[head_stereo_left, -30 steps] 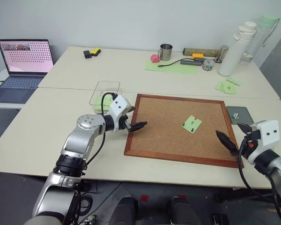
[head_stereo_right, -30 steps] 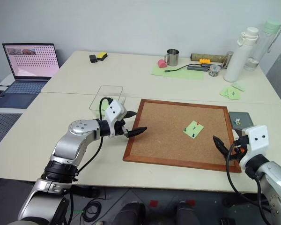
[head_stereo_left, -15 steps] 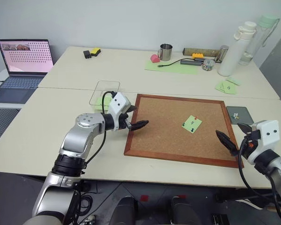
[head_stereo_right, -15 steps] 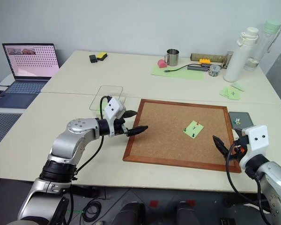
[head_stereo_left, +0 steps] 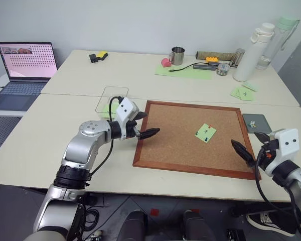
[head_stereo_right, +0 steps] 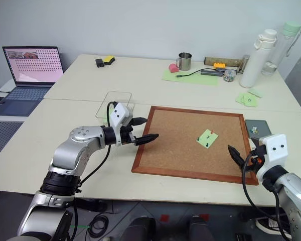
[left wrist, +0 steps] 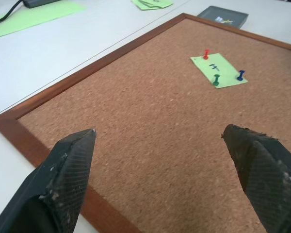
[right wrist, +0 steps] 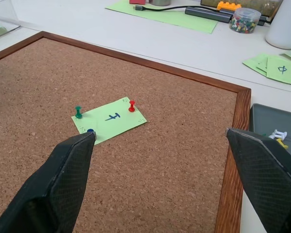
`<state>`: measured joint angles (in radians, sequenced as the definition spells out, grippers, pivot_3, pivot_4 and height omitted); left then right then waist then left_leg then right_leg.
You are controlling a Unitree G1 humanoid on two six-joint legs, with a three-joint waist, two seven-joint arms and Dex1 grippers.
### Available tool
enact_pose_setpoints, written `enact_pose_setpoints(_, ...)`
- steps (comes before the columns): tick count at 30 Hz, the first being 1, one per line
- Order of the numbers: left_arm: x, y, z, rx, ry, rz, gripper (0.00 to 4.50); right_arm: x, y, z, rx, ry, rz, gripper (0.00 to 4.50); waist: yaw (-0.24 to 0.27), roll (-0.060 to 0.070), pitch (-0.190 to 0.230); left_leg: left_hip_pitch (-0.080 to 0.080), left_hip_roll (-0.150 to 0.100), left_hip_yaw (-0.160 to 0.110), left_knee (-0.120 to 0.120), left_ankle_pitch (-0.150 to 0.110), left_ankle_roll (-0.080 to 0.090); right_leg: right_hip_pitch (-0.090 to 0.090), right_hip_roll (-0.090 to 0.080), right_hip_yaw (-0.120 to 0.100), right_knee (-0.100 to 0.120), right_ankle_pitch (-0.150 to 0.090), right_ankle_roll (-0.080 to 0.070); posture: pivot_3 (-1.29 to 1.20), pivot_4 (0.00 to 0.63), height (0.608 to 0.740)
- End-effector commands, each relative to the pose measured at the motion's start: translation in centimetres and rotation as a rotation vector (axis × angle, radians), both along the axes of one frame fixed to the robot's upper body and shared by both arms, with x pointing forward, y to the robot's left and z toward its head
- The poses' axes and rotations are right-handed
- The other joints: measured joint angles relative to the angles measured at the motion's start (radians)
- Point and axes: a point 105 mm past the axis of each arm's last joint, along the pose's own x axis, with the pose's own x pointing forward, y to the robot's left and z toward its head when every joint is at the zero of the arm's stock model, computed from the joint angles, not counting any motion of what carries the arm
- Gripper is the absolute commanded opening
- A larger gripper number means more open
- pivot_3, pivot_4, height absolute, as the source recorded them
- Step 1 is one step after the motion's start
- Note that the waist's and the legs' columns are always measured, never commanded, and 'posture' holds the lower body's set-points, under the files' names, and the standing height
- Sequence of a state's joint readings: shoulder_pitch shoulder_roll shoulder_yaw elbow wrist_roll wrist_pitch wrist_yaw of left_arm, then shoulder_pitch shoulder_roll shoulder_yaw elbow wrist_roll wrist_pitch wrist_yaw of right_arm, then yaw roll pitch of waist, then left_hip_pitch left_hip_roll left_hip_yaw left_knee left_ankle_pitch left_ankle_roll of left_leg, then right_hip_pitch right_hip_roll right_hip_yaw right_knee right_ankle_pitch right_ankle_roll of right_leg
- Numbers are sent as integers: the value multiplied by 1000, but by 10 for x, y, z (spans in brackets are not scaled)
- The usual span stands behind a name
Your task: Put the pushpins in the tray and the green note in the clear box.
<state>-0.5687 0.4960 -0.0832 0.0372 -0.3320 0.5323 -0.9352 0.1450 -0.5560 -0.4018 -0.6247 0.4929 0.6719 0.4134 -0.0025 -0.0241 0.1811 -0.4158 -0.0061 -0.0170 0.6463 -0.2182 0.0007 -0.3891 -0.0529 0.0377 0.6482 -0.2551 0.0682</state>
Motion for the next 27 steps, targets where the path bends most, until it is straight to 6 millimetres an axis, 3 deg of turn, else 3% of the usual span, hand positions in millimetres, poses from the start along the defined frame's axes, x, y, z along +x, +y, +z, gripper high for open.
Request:
enact_pose_setpoints(1, -15, -14, 19, -61, -35, -99, 3371, 4, 4, 8, -26, -34, 34, 4500, 0, 0, 0, 0, 0, 0, 0, 0, 0, 0, 0, 0, 0, 0, 0, 0, 150, 740)
enact_pose_setpoints(5, -19, -26, 13, -45, -47, -132, 2592, 16, 7, 4, -10, -33, 48, 4500, -1, 0, 0, 0, 0, 0, 0, 0, 0, 0, 0, 0, 0, 0, 0, 0, 150, 740)
enact_pose_setpoints(12, -17, -57, -8, -10, -86, -156, 1212, 61, 25, -7, 11, -66, 87, 4500, -1, 0, 0, 1, 0, 2, 0, 0, 0, 0, 0, 1, 0, 0, 0, 0, 150, 740)
enact_pose_setpoints(19, -13, -77, -23, -26, -76, -153, 14, 87, 45, -16, 18, -69, 134, 4500, -1, 0, 0, 0, -1, 1, -1, 0, 0, 0, 0, 1, 0, 0, 0, 0, 150, 740)
enact_pose_setpoints(27, -8, -81, -75, 105, 6, -101, 6, 108, 50, -29, 23, -22, 125, 4500, -2, 1, 0, 1, -1, 1, 0, 0, 0, 0, 0, 1, 1, 0, 0, 0, 150, 740)
